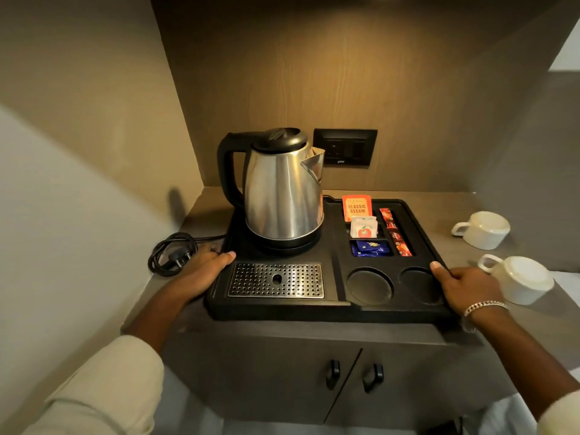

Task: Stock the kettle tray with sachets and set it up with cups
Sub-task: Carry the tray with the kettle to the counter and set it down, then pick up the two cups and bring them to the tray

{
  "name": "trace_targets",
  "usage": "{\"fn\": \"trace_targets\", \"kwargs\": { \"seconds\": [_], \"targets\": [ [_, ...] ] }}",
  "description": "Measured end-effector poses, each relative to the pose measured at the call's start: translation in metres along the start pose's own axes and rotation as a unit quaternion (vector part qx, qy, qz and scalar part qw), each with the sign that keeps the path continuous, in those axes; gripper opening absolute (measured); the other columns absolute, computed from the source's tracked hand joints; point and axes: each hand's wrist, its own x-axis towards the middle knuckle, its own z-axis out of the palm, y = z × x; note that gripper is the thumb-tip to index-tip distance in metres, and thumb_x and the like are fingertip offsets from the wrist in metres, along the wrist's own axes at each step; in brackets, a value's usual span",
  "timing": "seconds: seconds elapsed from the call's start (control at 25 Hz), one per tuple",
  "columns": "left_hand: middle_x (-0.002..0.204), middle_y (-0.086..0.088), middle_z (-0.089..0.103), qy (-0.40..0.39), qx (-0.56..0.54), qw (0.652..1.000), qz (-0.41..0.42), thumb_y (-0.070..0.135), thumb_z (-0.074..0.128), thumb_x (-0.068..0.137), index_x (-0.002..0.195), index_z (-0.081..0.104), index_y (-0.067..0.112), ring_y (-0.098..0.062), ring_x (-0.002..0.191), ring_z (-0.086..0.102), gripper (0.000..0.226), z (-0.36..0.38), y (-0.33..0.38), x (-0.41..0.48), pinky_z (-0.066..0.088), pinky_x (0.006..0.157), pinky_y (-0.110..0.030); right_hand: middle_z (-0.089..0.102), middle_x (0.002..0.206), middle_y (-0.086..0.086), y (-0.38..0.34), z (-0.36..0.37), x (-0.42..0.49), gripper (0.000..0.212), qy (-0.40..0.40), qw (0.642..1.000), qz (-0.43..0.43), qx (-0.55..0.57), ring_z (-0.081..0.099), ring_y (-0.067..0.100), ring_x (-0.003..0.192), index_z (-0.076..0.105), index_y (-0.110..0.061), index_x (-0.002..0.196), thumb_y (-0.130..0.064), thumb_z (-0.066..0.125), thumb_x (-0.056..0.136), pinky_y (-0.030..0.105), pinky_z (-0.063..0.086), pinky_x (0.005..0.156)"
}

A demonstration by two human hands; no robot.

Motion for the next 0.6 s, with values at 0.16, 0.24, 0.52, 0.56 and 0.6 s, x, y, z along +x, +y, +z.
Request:
{"fn": "trace_targets", "kwargs": {
  "seconds": [0.16, 0.24, 0.52, 0.56, 0.6],
  "targets": [
    [0.116, -0.011, 0.061, -0.012, 0.124, 0.991, 0.055, 0.040, 0.048, 0.095, 0.096, 0.063, 0.016, -0.028, 0.104, 0.058, 0.028, -0.005, 0.000, 0.013, 0.044, 0.094, -0.043, 0.059, 0.047, 0.006, -0.002, 0.006, -0.007, 0.053, 0.039, 0.999, -0.013, -0.024, 0.052, 0.020, 0.050, 0.065, -0.012, 0.052, -0.051, 0.053, 0.087, 0.029, 0.044, 0.054],
    [0.110, -0.009, 0.062, 0.003, 0.143, 0.988, 0.065, 0.037, 0.048, 0.095, 0.104, 0.063, 0.014, -0.029, 0.101, 0.059, 0.029, -0.004, -0.002, 0.017, 0.044, 0.091, -0.042, 0.059, 0.046, 0.007, -0.002, 0.008, -0.011, 0.051, 0.051, 0.998, -0.015, -0.034, 0.053, 0.021, 0.051, 0.066, -0.011, 0.052, -0.048, 0.057, 0.086, 0.029, 0.046, 0.055],
    [0.066, -0.012, 0.053, 0.213, 0.180, 0.945, 0.170, 0.021, 0.062, 0.085, 0.066, 0.049, 0.008, -0.031, 0.065, 0.050, 0.027, 0.015, 0.003, -0.002, 0.041, 0.059, -0.038, 0.065, 0.058, 0.004, 0.000, 0.001, -0.025, 0.035, 0.074, 0.997, -0.005, 0.021, 0.054, 0.016, 0.057, 0.072, -0.012, 0.064, -0.040, 0.064, 0.084, 0.025, 0.040, 0.060],
    [0.069, -0.011, 0.054, 0.248, 0.182, 0.931, 0.196, 0.019, 0.063, 0.084, 0.068, 0.049, 0.009, -0.031, 0.067, 0.050, 0.023, 0.016, 0.008, -0.009, 0.042, 0.061, -0.040, 0.067, 0.063, 0.003, 0.000, -0.003, -0.027, 0.030, 0.077, 0.996, -0.011, 0.044, 0.055, 0.016, 0.061, 0.073, -0.012, 0.070, -0.038, 0.065, 0.083, 0.026, 0.041, 0.064],
    [0.072, -0.011, 0.055, 0.274, 0.177, 0.918, 0.225, 0.017, 0.064, 0.083, 0.071, 0.049, 0.011, -0.030, 0.069, 0.051, 0.020, 0.021, 0.015, -0.017, 0.042, 0.062, -0.040, 0.067, 0.067, 0.003, 0.001, -0.009, -0.026, 0.025, 0.083, 0.994, -0.020, 0.065, 0.057, 0.016, 0.064, 0.074, -0.012, 0.075, -0.035, 0.067, 0.083, 0.027, 0.043, 0.067]
  ]
}}
